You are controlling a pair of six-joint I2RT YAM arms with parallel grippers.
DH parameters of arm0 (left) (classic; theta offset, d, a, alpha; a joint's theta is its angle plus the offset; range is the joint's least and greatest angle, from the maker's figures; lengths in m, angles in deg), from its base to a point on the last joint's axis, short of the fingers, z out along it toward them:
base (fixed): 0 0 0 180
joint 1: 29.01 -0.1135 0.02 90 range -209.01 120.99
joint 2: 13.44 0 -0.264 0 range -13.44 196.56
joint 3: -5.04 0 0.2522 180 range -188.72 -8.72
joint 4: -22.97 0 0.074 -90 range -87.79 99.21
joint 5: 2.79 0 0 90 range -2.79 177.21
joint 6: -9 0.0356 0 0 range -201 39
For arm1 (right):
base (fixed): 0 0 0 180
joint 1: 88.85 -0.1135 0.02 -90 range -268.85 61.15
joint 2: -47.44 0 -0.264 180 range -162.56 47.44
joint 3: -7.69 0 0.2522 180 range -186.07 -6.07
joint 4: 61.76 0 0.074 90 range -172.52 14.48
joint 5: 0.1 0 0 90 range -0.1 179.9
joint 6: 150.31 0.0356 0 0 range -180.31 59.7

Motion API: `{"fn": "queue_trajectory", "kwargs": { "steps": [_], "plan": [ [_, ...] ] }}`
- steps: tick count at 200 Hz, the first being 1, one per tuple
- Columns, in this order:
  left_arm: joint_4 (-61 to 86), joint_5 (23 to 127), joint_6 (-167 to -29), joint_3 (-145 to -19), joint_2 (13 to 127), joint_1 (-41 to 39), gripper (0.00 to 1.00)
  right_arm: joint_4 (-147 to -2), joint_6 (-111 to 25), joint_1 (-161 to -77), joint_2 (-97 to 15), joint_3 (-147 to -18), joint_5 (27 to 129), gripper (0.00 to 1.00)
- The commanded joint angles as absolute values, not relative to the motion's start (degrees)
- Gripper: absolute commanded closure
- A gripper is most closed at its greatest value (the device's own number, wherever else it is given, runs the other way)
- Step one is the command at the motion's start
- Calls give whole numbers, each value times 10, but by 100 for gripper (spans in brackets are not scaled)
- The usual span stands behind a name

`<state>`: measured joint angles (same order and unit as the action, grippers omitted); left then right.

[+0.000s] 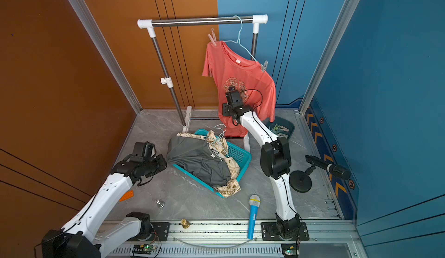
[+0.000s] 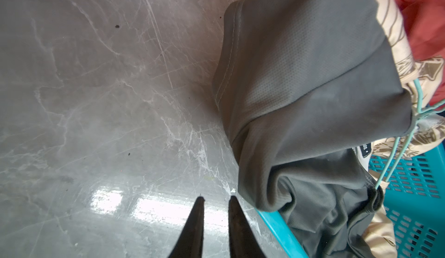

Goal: Use clothespins to secure the t-shirt on both sides of the hanger
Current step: Adjust the T-shirt at the clothesline, then adjust the basket at the center of the board.

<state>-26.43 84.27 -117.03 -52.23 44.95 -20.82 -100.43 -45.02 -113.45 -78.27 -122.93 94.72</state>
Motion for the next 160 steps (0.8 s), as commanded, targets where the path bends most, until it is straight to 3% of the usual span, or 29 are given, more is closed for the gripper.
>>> {"fn": "queue_trajectory", "kwargs": {
  "steps": [1, 69, 83, 100, 113, 160],
  "plan": [
    [-275, 857, -1163, -522, 446, -212, 79, -995, -447, -1128, -703, -1202, 955, 45],
    [-275, 862, -1151, -542, 447, -213, 74, -953, -407, -1131, -512, -956, 930, 34],
    [-275, 863, -1147, -552, 449, -213, 59, -960, -401, -1135, -471, -913, 929, 34],
    [-277, 864, -1139, -568, 456, -214, 22, -973, -385, -1139, -422, -853, 929, 34],
    [-280, 872, -1134, -580, 463, -215, 1, -986, -376, -1141, -388, -812, 929, 33],
    [-235, 847, -1148, -602, 514, -214, 2, -1061, -372, -1143, -302, -719, 942, 32]
  ]
}}
